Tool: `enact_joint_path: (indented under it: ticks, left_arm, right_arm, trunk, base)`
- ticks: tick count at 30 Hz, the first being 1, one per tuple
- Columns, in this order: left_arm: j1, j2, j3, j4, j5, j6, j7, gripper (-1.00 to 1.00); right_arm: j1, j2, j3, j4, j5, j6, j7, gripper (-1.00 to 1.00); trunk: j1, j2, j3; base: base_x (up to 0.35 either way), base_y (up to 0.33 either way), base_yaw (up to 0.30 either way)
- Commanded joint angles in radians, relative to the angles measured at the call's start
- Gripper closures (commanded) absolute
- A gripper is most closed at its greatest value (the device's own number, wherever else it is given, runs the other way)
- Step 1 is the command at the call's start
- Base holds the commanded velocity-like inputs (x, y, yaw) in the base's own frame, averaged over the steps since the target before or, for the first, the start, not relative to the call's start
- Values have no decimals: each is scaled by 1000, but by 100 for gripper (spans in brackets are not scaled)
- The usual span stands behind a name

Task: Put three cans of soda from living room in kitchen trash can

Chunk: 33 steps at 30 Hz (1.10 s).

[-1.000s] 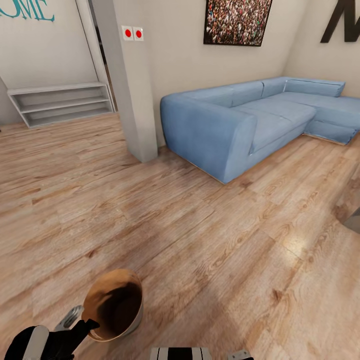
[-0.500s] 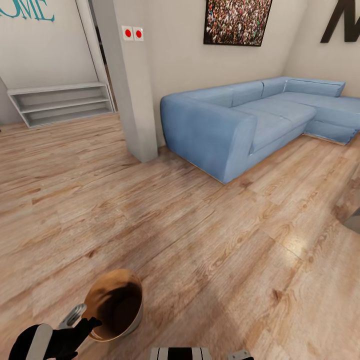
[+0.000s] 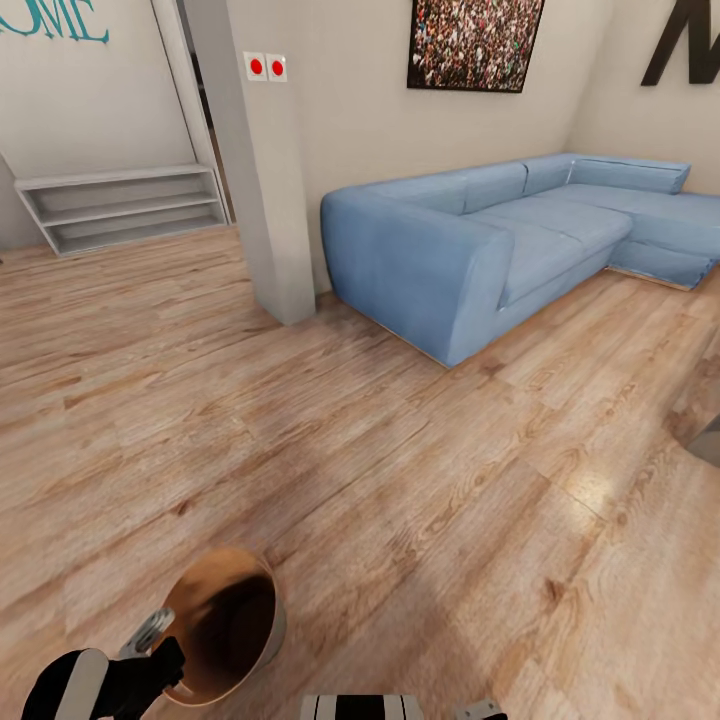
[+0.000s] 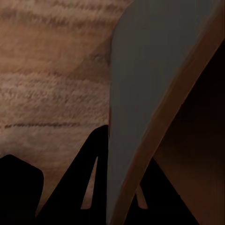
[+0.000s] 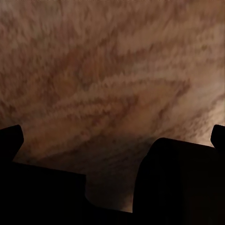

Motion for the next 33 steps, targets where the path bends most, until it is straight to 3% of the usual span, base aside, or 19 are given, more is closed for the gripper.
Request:
enact_joint_path:
  ticks: [1, 25, 33]
  left_arm:
    - [0, 0, 0, 0, -11, 1, -2, 100]
    - [2, -7, -2, -15, -11, -1, -15, 100]
    - [2, -38, -2, -69, -11, 10, -14, 100]
  right_arm:
    - [0, 0, 0, 0, 0, 0, 0, -100]
    - [0, -3, 0, -3, 0, 0, 0, -100]
    - [0, -4, 0, -3, 0, 0, 0, -100]
  trunk:
    - [0, 0, 0]
    - [0, 0, 0]
    - [0, 0, 0]
  base:
    - [0, 0, 0]
    - [0, 0, 0]
    - [0, 0, 0]
